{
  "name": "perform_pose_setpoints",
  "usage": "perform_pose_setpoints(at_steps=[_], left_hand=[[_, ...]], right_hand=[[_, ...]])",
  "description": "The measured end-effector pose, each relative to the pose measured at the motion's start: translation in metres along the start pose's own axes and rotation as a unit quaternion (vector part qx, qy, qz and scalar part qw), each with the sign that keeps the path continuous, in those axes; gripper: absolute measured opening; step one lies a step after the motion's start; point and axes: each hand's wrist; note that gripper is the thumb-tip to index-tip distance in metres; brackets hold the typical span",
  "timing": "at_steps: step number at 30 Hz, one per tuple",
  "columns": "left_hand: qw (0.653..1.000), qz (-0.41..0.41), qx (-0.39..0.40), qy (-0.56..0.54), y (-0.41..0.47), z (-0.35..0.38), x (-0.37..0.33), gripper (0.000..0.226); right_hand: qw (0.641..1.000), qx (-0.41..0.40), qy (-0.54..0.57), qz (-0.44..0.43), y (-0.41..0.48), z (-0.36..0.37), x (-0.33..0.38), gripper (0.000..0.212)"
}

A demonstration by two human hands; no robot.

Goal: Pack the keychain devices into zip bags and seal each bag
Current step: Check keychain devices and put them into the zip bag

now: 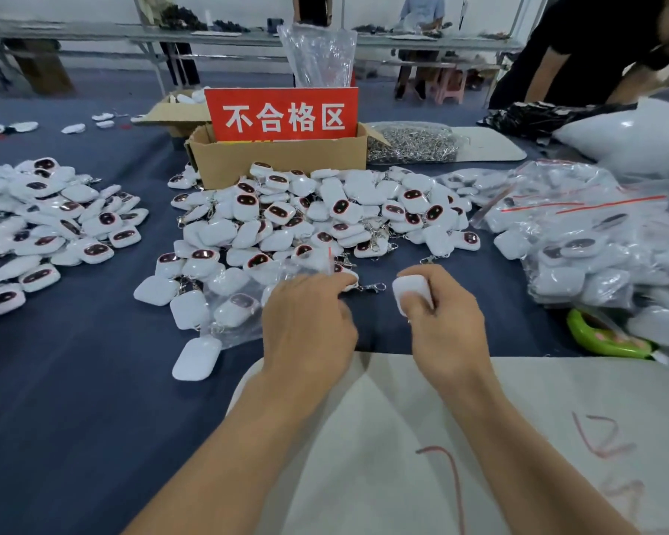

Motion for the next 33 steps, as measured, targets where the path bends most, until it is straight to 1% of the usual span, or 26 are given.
perform_pose_setpoints(at_steps=[1,2,3,5,7,9,10,12,13,15,17,18,20,22,23,25,27,29,30,32,33], left_hand=[[0.999,-0.010,-0.001,-0.044,-0.002,0.000,-0.005,0.033],[0.995,-0.033,0.016,-0.098,-0.003,0.001,-0.011,0.031],[0.984,-0.062,0.051,-0.157,-0.004,0.002,-0.018,0.031],[0.949,-0.119,0.135,-0.260,-0.005,0.005,-0.027,0.035],[0.908,-0.145,0.214,-0.329,-0.003,0.005,-0.032,0.032],[0.869,-0.157,0.259,-0.390,0.001,0.007,-0.033,0.027],[0.852,-0.169,0.268,-0.418,0.003,0.008,-0.031,0.027],[0.820,-0.193,0.277,-0.462,0.005,0.008,-0.028,0.024],[0.812,-0.204,0.277,-0.471,0.005,0.007,-0.027,0.021],[0.809,-0.239,0.253,-0.474,0.008,0.008,-0.026,0.016],[0.809,-0.265,0.200,-0.486,0.009,0.010,-0.025,0.013],[0.816,-0.262,0.171,-0.485,0.010,0.011,-0.025,0.015],[0.847,-0.235,0.127,-0.460,0.007,0.012,-0.023,0.022],[0.873,-0.199,0.119,-0.428,0.004,0.009,-0.022,0.028],[0.880,-0.189,0.129,-0.416,0.003,0.008,-0.022,0.027],[0.872,-0.195,0.167,-0.417,0.001,0.007,-0.024,0.022],[0.850,-0.211,0.197,-0.440,0.001,0.006,-0.024,0.019],[0.826,-0.226,0.211,-0.471,0.001,0.005,-0.024,0.019],[0.821,-0.227,0.214,-0.477,0.002,0.005,-0.024,0.019],[0.825,-0.219,0.218,-0.474,0.002,0.006,-0.025,0.020],[0.827,-0.216,0.219,-0.470,0.001,0.007,-0.024,0.020]], right_hand=[[0.998,-0.009,0.057,0.037,-0.001,-0.003,0.003,0.024],[0.990,-0.012,0.112,0.079,-0.001,-0.005,0.005,0.023],[0.980,-0.011,0.160,0.119,0.000,-0.007,0.007,0.019],[0.953,0.001,0.246,0.176,0.003,-0.011,0.011,0.012],[0.918,0.028,0.329,0.219,0.008,-0.016,0.012,0.003],[0.891,0.062,0.374,0.249,0.010,-0.020,0.012,0.014],[0.886,0.079,0.381,0.251,0.009,-0.021,0.013,0.019],[0.888,0.097,0.378,0.242,0.008,-0.021,0.016,0.024],[0.894,0.101,0.365,0.238,0.008,-0.020,0.018,0.025],[0.917,0.113,0.307,0.228,0.009,-0.020,0.021,0.028],[0.944,0.143,0.228,0.192,0.010,-0.020,0.020,0.029],[0.953,0.160,0.198,0.162,0.010,-0.020,0.019,0.026],[0.963,0.167,0.175,0.121,0.007,-0.020,0.018,0.018],[0.968,0.134,0.179,0.110,0.007,-0.022,0.018,0.017],[0.971,0.117,0.181,0.107,0.008,-0.022,0.018,0.018],[0.975,0.100,0.169,0.102,0.010,-0.022,0.015,0.019],[0.979,0.092,0.155,0.098,0.010,-0.023,0.014,0.022],[0.980,0.088,0.150,0.094,0.011,-0.024,0.014,0.020],[0.980,0.089,0.152,0.094,0.011,-0.025,0.015,0.016],[0.978,0.094,0.156,0.098,0.012,-0.025,0.015,0.007],[0.978,0.097,0.154,0.098,0.013,-0.026,0.014,0.006]])
Point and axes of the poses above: each hand's wrist, its own y-axis towards the middle knuckle, its own z-axis out of the palm, x = y × z, and after that the axes turned 10 degrees about -z, right-handed
